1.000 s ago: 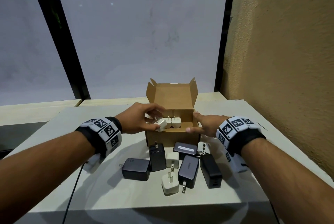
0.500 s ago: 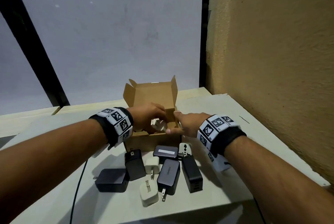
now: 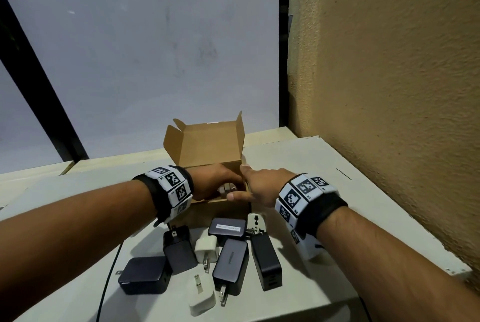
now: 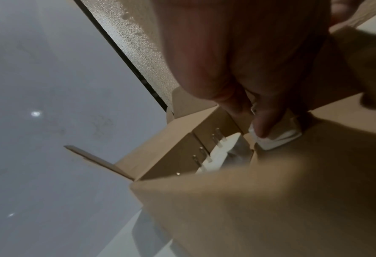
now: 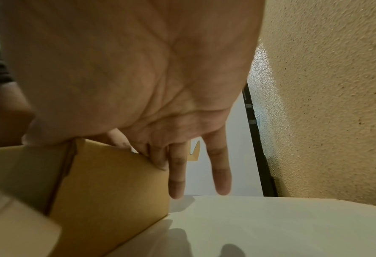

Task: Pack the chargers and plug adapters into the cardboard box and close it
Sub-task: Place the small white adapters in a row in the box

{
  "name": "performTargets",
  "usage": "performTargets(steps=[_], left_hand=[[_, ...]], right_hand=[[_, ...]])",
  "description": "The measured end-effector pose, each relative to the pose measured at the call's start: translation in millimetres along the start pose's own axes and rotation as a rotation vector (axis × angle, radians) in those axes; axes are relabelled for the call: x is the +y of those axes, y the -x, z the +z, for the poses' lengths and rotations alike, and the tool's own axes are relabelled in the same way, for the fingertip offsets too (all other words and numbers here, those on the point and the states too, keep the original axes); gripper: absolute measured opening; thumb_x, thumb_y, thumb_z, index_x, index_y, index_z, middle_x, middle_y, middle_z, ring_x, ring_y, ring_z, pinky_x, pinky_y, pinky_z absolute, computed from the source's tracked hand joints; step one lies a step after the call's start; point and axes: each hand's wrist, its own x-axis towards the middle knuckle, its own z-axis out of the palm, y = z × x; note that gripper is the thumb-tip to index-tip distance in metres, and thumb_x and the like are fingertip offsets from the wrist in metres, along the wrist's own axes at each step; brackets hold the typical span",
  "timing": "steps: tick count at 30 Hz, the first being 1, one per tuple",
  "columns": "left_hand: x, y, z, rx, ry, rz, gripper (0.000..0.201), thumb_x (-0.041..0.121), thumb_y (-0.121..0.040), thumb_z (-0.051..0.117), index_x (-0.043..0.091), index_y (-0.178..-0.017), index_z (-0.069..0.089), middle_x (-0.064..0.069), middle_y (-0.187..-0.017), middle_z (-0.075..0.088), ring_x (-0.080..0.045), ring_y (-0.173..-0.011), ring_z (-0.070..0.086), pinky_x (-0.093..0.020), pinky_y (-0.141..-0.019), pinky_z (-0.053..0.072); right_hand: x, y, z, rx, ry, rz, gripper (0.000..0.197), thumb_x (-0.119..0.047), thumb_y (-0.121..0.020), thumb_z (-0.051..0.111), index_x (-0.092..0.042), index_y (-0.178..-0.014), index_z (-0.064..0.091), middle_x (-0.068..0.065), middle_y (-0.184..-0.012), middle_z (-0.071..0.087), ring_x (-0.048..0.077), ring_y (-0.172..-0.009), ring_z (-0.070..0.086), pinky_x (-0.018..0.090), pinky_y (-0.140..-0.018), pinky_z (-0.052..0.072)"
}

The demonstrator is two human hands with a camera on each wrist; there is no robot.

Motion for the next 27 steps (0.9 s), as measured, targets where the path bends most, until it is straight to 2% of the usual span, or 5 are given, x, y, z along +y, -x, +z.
performTargets(steps=[4,9,13,22,27], left_hand=[[-3,1,-5,0.094,0.035,-0.036,0.047,-0.01,-0.078,0.062,0.018,-0.115,0.065,0.002,-0.119,0.061,-0.013,-0.107,0.056,-0.017,-0.082,0.044],[1,6,-7,0.155,0.007,-0.064,0.017,0.026,-0.086,0.066,0.018,-0.101,0.065,0.006,-0.091,0.059,-0.011,-0.082,0.055,-0.024,-0.071,0.048],[7,1,-2,0.1,-0.054,-0.069,0.02,0.022,-0.087,0.067,0.014,-0.106,0.068,-0.001,-0.103,0.062,-0.011,-0.085,0.055,-0.007,-0.066,0.038],[2,-4,3,0.031,-0.108,-0.176,0.028,0.008,-0.091,0.057,0.017,-0.114,0.069,-0.001,-0.127,0.056,-0.017,-0.108,0.057,-0.024,-0.089,0.047],[-3,-2,4,0.047,-0.264,-0.193,0.027,0.023,-0.093,0.059,0.029,-0.118,0.065,0.007,-0.133,0.056,-0.016,-0.118,0.05,-0.031,-0.097,0.043]], right_hand=[[0,-3,3,-0.008,-0.04,0.014,0.087,-0.085,-0.072,0.034,-0.023,-0.134,0.031,0.005,-0.119,0.064,0.027,-0.102,0.063,0.046,-0.089,0.05],[0,-3,5,0.014,-0.005,0.011,0.09,-0.087,-0.071,0.031,-0.023,-0.134,0.03,0.006,-0.114,0.066,0.027,-0.098,0.064,0.044,-0.084,0.051],[-1,-1,4,0.008,-0.018,0.01,0.084,-0.083,-0.075,0.035,-0.022,-0.133,0.032,0.006,-0.118,0.065,0.027,-0.1,0.063,0.044,-0.086,0.051],[-1,-2,2,-0.015,-0.029,0.007,0.083,-0.08,-0.077,0.036,-0.021,-0.135,0.03,0.005,-0.117,0.064,0.026,-0.1,0.062,0.044,-0.087,0.049],[-2,2,-1,-0.017,-0.017,0.005,0.08,-0.078,-0.08,0.036,-0.019,-0.134,0.032,0.005,-0.119,0.063,0.026,-0.102,0.062,0.042,-0.086,0.048]])
